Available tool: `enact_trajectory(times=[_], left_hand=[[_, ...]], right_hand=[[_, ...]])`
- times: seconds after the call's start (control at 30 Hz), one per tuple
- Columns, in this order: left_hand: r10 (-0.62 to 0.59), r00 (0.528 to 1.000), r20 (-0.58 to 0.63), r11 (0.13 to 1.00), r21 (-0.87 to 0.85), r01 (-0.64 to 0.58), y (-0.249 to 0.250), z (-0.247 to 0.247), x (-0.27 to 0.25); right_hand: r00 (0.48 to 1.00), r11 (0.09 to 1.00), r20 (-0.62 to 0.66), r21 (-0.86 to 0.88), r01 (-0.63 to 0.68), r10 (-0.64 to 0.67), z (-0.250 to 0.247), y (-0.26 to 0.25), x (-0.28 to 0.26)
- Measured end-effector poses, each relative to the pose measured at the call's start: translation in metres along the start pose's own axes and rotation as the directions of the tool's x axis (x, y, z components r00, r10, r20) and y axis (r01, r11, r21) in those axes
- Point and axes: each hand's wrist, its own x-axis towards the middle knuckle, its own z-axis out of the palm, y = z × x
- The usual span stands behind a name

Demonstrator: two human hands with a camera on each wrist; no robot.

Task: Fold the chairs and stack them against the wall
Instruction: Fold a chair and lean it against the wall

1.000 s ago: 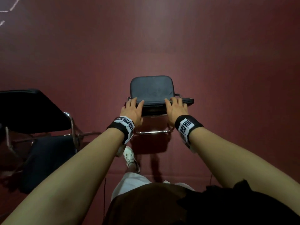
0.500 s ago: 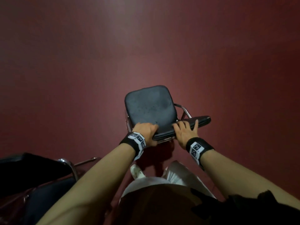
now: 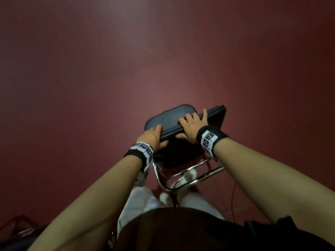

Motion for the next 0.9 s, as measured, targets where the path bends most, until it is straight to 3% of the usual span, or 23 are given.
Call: enact_trajectory(times=[0.27,0.4,0.53,0.63,0.9], left_hand=[[-0.043,0.993,0.106,0.998,-0.032,0.046,-0.056,-0.027,0.088],[-0.060,0.971,0.230,0.989,-0.115,0.088,-0.088,-0.045,0.161],[-0.040,0.942,0.333,0.979,-0.173,0.103,-0.126,-0.053,0.218],[-0.042,0.956,0.290,0.974,-0.202,0.104,-0.158,-0.047,0.242],[-0.115,0.938,0.326,0.924,-0.313,0.222,-0.232,-0.015,0.337]], right_hand=[[0.994,0.992,0.005,0.057,-0.114,0.113,-0.006,-0.013,0.070],[0.976,0.967,0.120,0.161,-0.198,0.180,-0.016,-0.022,0.128],[0.912,0.921,0.297,0.178,-0.345,0.284,-0.021,-0.047,0.185],[0.871,0.895,0.361,0.171,-0.413,0.333,-0.009,-0.073,0.218],[0.758,0.745,0.525,0.308,-0.592,0.386,0.089,-0.102,0.247]])
